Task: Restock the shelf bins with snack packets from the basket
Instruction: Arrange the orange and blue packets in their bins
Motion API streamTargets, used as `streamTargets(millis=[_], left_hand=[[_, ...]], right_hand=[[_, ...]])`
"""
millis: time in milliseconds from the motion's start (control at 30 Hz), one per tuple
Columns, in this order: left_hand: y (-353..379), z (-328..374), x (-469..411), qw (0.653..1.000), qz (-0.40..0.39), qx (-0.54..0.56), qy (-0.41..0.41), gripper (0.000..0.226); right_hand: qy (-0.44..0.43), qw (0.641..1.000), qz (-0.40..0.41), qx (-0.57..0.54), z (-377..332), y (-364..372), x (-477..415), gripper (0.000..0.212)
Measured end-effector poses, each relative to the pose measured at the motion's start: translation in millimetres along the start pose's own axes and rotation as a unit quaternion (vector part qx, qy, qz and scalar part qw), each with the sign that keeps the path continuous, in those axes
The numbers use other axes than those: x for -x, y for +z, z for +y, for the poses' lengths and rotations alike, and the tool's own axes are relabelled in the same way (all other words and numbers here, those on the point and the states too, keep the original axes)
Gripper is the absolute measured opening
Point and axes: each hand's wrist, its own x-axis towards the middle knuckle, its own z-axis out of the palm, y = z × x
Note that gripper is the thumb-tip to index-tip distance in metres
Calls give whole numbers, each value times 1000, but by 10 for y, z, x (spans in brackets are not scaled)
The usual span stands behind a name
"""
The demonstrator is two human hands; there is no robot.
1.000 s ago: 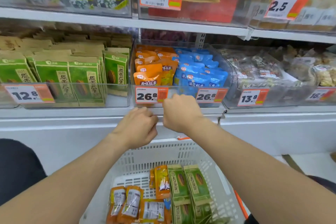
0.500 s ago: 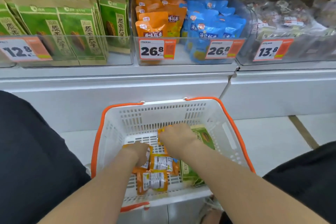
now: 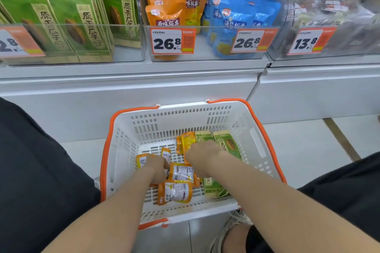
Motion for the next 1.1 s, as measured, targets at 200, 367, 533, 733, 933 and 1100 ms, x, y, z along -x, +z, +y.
streamTargets(millis=[200,367,533,733,933,1100], left_hand=[[6,-21,6,999,43,14,11,49],[-86,-41,33,988,148,47,17,48],[-226,-50,16,956,253,147,30,9],[-480,114,141,907,238,317,146,23],[-921,489,496,831,210,460,233,21],[-1282,676,702,762,316,502,260,14]], right_hand=[[-2,1000,4,-5,2,-65,-37,13],[1,1000,6,-19,68,-121,-26,9],[22,999,10,-35,149,-211,26,9],[86,979,91,-163,306,-254,-11,39],[92,902,202,-370,570,-416,-27,53],[116,851,281,-428,741,-727,14,41]])
